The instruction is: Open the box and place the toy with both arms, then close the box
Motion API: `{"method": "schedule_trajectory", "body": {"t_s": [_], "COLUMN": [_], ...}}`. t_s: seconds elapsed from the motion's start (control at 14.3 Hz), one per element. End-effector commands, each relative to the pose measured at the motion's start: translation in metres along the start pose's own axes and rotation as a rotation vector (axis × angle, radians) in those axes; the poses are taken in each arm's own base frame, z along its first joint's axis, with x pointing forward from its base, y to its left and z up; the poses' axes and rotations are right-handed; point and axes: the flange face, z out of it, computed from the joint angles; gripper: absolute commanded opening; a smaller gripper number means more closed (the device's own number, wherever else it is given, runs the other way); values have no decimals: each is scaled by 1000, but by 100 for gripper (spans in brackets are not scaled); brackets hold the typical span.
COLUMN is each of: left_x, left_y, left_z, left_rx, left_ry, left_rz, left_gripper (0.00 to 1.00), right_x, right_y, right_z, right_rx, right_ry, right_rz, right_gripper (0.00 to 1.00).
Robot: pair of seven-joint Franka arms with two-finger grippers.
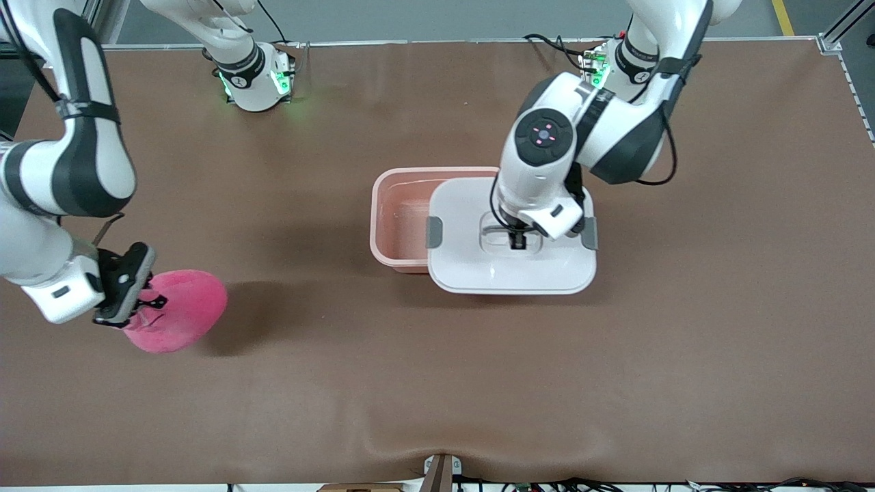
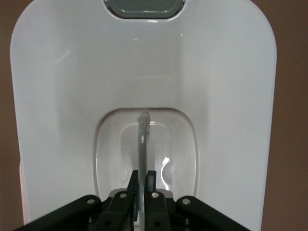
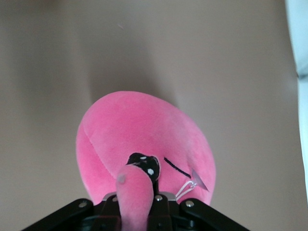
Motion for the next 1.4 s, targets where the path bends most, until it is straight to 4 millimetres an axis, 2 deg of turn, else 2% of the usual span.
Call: {"method": "schedule_trajectory", "body": {"t_s": [0.0,0.28,0.42,0.56,0.77,0.91,1.05,1.26,1.33], "left_x": [41,96,108,129,166,178,191,222,229], "left_y": [6,8,2,6,2,-4,-2,2,-1], "left_z": [-15,-8,-3,-4,-3,5,6,8,11], "left_rx": [-6,-35,-49,-55,-82,-90,-89,-86,-93], "left_ry": [7,-13,-19,-11,-21,-24,-22,-19,-19], "left_rz": [-13,-28,4,2,-2,10,33,68,84], "left_gripper": [0,0,0,0,0,0,0,0,0], "right_x": [54,165,221,265,322,355,380,404,407], "right_y": [-22,-67,-99,-131,-177,-211,-242,-275,-280], "right_z": [-17,-28,-40,-51,-52,-50,-48,-41,-35], "right_rx": [14,-10,-45,-75,-111,-123,-114,-100,-83], "right_ry": [-63,-156,-221,-293,-395,-455,-511,-561,-572], "right_rz": [-174,-443,-577,-689,-837,-921,-984,-1047,-1054], "right_gripper": [0,0,0,0,0,0,0,0,0]}}
